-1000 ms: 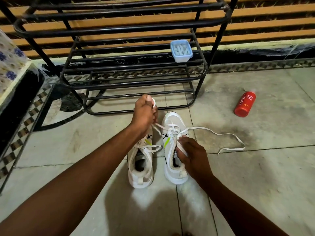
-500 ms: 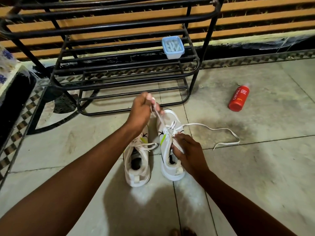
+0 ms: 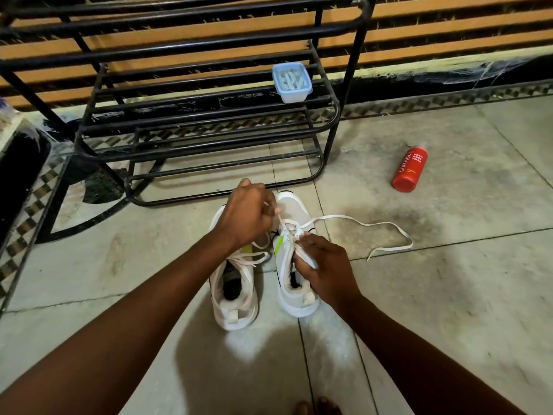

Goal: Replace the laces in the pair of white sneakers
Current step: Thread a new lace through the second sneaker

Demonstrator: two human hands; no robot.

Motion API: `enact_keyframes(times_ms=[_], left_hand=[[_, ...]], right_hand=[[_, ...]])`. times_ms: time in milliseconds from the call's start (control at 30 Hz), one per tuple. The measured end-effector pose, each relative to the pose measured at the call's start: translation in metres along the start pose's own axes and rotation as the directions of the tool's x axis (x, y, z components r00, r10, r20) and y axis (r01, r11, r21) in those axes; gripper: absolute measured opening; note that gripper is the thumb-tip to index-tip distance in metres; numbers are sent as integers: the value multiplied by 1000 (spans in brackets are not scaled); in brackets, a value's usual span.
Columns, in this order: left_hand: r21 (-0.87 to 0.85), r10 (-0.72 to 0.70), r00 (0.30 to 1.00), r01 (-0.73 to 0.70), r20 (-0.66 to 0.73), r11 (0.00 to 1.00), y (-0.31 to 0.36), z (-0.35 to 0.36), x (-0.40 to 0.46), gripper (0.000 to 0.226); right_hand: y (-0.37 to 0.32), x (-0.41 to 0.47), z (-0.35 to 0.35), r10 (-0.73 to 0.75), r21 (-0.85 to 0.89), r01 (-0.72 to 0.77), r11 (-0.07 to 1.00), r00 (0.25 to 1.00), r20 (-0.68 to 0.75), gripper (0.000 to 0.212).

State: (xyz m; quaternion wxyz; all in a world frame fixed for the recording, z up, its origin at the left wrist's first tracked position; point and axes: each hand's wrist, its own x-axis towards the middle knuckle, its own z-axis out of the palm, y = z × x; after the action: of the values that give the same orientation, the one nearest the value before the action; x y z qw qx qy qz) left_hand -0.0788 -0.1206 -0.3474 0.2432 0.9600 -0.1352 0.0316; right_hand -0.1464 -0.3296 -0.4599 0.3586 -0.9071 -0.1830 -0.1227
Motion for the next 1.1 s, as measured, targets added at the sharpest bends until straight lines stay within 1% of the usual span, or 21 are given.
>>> enact_keyframes(times_ms=[67, 100, 200, 300, 367, 433, 467, 533, 600, 667, 733, 800, 867, 900, 933, 1000, 1067, 1100], left_hand=[[-137, -110, 992, 102, -57, 985, 5, -11, 0, 17], [-164, -146, 987, 135, -62, 977, 7, -16, -1, 20], [-114, -159, 987, 159, 3, 981, 5, -18, -7, 18], [-95, -231, 969, 239, 88, 966, 3, -11, -14, 17], [-102, -262, 962, 269, 80, 958, 5, -11, -16, 19], [-144, -273, 961, 278, 50, 950, 7, -14, -17, 23], [-177, -276, 960, 279, 38, 944, 8, -16, -17, 27], [-242, -277, 961, 270, 5, 932, 11, -20, -19, 32], [-309, -277, 960, 255, -31, 916, 14, -25, -18, 36], [-357, -281, 959, 250, -38, 900, 16, -28, -17, 42], [-403, -281, 959, 245, -31, 882, 19, -29, -17, 45], [-442, -288, 957, 249, -23, 862, 22, -33, -17, 43], [-466, -274, 962, 239, -9, 852, 24, -38, -17, 37], [-473, -264, 964, 233, 1, 850, 24, -41, -18, 34], [-477, -256, 967, 230, 10, 848, 25, -45, -18, 32], [-481, -245, 969, 232, 35, 846, 28, -53, -21, 29], [-486, -246, 968, 237, 46, 841, 32, -62, -24, 27], [-488, -246, 968, 237, 46, 840, 36, -68, -25, 28]], right_hand=[[0, 1, 0, 0, -2, 0, 1000, 1000, -8, 39], [0, 1, 0, -1, -3, 1, 1000, 1000, -14, 40], [-3, 2, 1, 1, -11, -2, 1000, 1000, -26, 39], [-5, 2, 1, 21, -22, -21, 1000, 1000, -13, 36], [-6, 0, -2, 35, 37, -34, 999, 999, -32, 33], [-7, 5, -7, 57, 87, -51, 995, 996, -66, 30], [-7, 11, -10, 80, 53, -76, 996, 994, -80, 30], [-6, 28, -12, 139, -75, -146, 986, 986, -87, 39], [-1, 50, -12, 173, -223, -176, 959, 984, -34, 45], [5, 69, -13, 224, -331, -177, 927, 969, 108, 37], [10, 81, -16, 203, -407, -104, 907, 957, 207, 26], [8, 90, -18, 165, -498, -8, 867, 948, 272, 24], [2, 98, -24, 205, -590, 39, 806, 917, 341, 25], [-1, 100, -27, 244, -613, 34, 789, 899, 365, 23], [-5, 103, -32, 272, -618, 18, 786, 888, 372, 19], [-11, 104, -43, 288, -585, -23, 811, 885, 365, 13], [-18, 104, -54, 283, -490, -87, 867, 897, 341, 10], [-22, 106, -62, 297, -413, -152, 898, 902, 314, 11]])
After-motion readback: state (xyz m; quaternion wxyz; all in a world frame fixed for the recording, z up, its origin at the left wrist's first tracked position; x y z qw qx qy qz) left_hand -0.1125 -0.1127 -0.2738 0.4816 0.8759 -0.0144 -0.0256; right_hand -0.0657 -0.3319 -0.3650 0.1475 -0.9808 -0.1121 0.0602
